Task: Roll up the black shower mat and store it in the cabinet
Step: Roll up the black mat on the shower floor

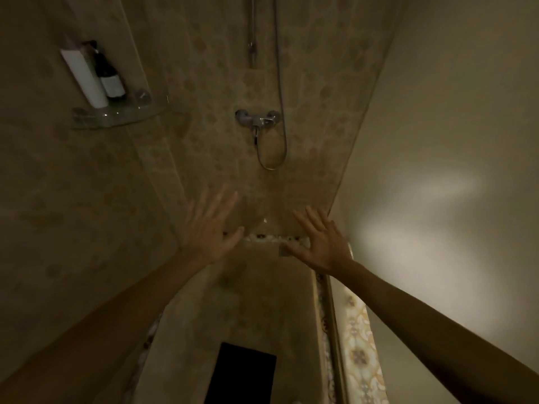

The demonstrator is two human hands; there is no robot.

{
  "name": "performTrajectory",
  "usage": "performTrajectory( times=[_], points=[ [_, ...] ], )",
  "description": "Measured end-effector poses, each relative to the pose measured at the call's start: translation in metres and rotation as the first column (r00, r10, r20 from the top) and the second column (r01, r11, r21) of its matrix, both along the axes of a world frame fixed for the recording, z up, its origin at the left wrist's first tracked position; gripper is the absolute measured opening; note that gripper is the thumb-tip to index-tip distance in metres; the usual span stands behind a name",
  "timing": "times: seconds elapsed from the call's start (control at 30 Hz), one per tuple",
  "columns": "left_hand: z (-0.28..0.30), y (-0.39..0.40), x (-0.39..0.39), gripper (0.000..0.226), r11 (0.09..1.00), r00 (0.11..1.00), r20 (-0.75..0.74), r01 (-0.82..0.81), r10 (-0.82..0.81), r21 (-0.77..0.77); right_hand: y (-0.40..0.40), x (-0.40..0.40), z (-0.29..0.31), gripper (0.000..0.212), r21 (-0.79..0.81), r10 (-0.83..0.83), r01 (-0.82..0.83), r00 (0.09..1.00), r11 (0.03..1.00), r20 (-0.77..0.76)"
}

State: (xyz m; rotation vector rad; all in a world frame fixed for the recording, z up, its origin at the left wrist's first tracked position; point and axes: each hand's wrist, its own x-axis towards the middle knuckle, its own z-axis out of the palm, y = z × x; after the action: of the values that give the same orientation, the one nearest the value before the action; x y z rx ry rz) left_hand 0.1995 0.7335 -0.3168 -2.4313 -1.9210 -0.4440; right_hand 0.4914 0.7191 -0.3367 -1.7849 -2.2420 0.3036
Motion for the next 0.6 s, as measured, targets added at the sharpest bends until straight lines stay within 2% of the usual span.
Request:
performTrajectory(
  times=[0.1, 0.27, 0.47, 0.6],
  points=[
    [0.001, 0.025, 0.018, 0.08, 0.999, 1.0, 0.028, -0.009, 0.01, -0.045, 0.036, 0.016, -0.002, 0.103, 0.002, 0.018, -0.018, 0.999, 1.0, -0.029],
    [-0.016, 0.07, 0.026, 0.09, 0.989, 0.996, 0.033, -0.079, 0.084, -0.127, 0.108, 0.027, -0.009, 0.096, -0.025, 0.055, -0.055, 0.998, 0.998, -0.006],
    [-0.068, 0.158, 0.014, 0.083, 0.962, 0.98, 0.012, -0.19, 0.196, -0.194, 0.223, 0.016, -0.027, 0.091, -0.054, 0.129, -0.127, 0.991, 0.99, 0.03],
    [-0.105, 0.224, 0.005, 0.079, 0.939, 0.955, 0.081, -0.263, 0.287, -0.223, 0.312, -0.008, -0.041, 0.093, -0.063, 0.214, -0.208, 0.972, 0.976, 0.098]
  ],
)
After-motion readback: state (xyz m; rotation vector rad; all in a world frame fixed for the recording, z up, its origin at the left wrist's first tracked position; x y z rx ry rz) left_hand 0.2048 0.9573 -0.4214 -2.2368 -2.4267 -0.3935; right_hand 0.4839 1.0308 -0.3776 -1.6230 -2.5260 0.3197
